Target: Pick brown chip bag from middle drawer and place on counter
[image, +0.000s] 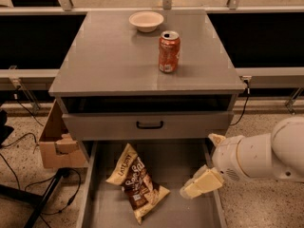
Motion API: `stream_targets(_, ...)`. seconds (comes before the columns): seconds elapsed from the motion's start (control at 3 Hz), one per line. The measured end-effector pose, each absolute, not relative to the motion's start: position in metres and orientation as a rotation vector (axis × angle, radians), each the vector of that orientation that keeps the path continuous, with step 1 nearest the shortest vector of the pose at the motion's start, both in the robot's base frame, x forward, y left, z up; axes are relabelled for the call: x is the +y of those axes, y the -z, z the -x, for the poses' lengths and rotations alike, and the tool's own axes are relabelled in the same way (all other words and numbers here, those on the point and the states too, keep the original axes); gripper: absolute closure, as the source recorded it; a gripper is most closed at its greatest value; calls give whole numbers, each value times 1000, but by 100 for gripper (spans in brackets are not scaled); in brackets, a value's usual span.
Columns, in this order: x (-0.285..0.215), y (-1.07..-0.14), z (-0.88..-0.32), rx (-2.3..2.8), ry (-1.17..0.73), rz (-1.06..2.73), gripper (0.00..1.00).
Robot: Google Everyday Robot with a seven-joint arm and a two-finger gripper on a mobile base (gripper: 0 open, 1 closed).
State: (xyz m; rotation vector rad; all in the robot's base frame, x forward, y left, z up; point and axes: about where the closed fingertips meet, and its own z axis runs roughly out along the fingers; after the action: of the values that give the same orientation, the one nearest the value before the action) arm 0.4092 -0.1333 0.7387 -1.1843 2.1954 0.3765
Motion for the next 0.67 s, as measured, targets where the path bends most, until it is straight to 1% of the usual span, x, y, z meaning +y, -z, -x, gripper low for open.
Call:
stream_targets(0.33,-132,-738,-410,2191,-380,1186,0)
stream_targets(0.67,-93,-699,-414,2137,-516,1194,0)
